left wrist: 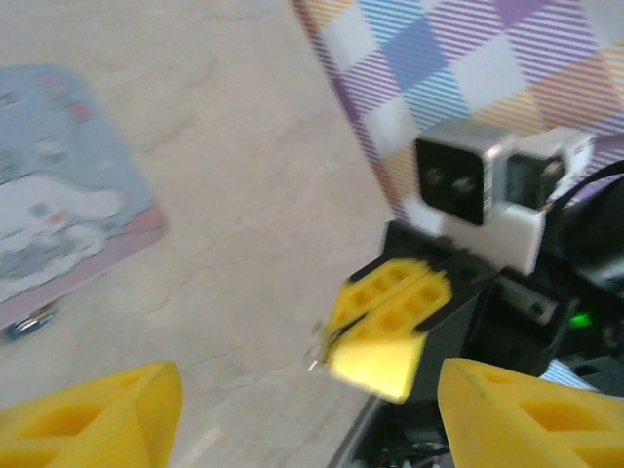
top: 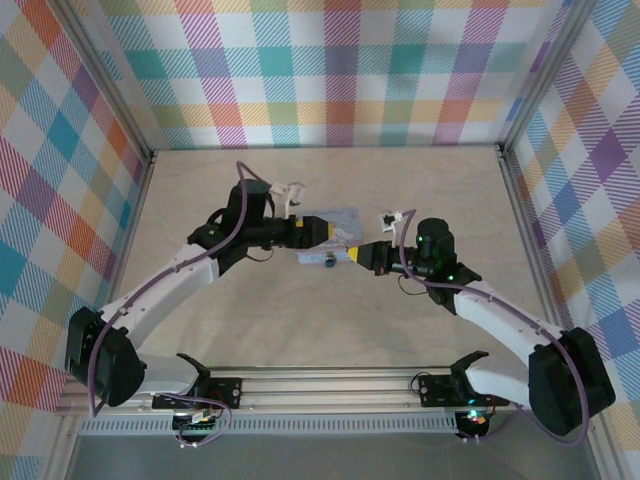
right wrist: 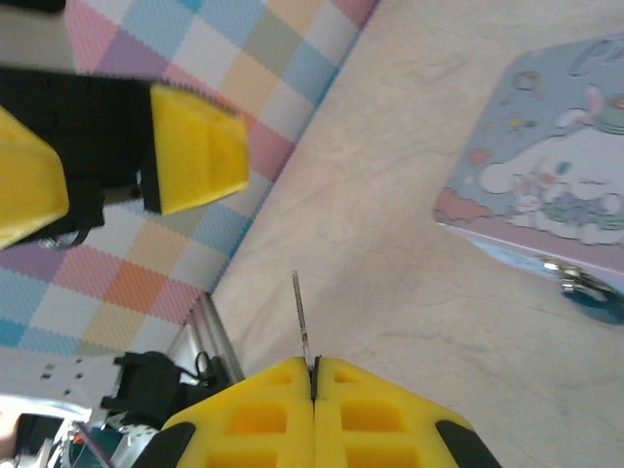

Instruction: Unlock the padlock with the key

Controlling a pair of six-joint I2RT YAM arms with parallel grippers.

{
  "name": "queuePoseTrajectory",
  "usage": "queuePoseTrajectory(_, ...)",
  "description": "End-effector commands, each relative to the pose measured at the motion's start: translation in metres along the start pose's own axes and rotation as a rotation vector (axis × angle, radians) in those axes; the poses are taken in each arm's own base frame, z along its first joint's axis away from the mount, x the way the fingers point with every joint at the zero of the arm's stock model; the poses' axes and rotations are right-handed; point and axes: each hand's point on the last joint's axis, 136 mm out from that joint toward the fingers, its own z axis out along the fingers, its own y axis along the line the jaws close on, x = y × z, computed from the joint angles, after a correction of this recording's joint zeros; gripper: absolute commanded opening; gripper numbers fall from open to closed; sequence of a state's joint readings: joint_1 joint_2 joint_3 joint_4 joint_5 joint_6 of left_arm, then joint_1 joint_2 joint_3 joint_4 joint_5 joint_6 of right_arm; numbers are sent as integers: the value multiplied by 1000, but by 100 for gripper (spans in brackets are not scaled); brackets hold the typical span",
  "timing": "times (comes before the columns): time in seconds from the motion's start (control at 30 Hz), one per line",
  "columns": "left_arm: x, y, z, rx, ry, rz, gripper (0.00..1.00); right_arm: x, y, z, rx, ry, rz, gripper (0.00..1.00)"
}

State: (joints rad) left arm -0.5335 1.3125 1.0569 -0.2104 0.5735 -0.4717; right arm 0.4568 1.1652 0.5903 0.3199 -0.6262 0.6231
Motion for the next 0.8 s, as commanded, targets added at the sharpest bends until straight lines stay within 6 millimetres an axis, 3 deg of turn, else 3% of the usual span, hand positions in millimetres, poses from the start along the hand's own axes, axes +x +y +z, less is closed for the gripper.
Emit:
queuePoseTrajectory(0.0,14,57,-4,-140,-13,-190,72,-20,-19,5,50,-23,8,1)
queuePoseTrajectory(0.13,24,91,-6,-175,-42,-293,74,-37,-41,22,45,-42,28,1)
queuePoseTrajectory(0.37,50,102,15,-135,-19,-307,76,-52,-95,60,157,-10,71,0)
queuePoseTrajectory(0.5,64,103,41,-116,31,-307,76,-49,-117,72,203,35,102,0)
queuePoseTrajectory(0.77,54,117,67,-126,22,-291,76,-27,-141,71,291,104,143,0)
